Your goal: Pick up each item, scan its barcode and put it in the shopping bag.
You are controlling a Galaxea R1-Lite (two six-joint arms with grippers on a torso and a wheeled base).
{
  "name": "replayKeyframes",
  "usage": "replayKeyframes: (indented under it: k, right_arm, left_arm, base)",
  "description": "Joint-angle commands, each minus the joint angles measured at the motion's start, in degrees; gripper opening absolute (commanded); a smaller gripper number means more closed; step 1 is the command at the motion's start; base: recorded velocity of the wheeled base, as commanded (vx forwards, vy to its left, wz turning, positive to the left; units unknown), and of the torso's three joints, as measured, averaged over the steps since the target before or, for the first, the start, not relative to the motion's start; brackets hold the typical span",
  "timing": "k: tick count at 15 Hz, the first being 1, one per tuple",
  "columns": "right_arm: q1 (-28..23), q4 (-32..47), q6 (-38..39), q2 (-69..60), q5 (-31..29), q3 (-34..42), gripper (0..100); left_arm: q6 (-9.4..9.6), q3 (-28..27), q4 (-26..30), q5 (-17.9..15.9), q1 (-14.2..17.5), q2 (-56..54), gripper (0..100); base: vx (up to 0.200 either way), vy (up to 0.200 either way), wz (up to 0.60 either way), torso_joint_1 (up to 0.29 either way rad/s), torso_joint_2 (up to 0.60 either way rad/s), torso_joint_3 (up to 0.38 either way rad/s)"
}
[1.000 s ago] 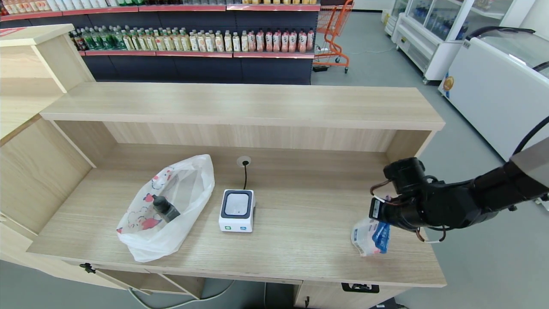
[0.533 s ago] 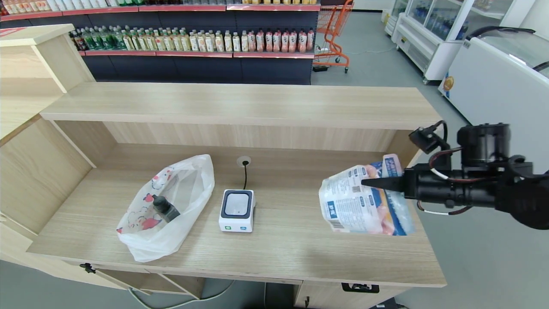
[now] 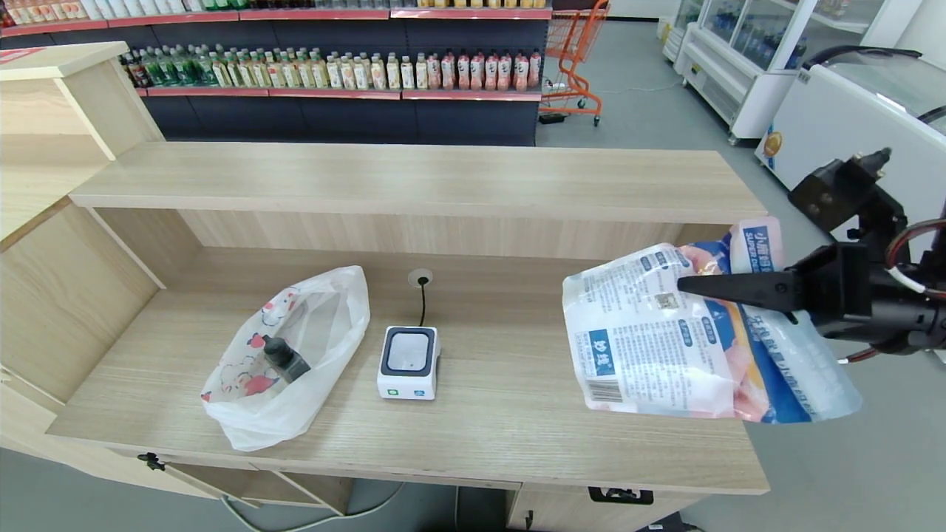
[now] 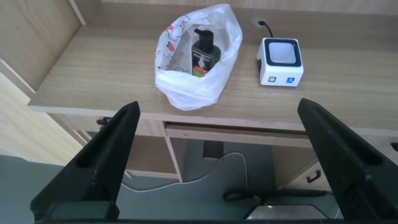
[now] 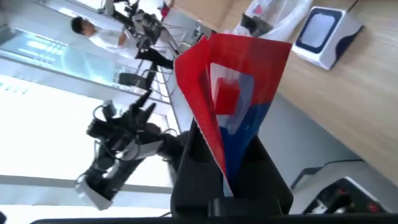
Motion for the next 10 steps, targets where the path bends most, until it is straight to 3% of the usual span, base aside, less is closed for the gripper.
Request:
replayKeyframes:
  k: [1,10]
  right_arm:
    - [1.87,-0.08,4.8,-5.1,-0.11,-0.14,0]
    - [2.48,1.86,6.64,-6.24,-0.28,6.1,0]
  left_arm:
    - [-0.01,0.0,-0.01,0.0,0.01,0.07,100]
    - [-0.01,0.0,-0.01,0.0,0.01,0.07,100]
  base:
    - [0.0,0.0,0.0,0.0,0.0,0.0]
    - [0.0,0.0,0.0,0.0,0.0,0.0]
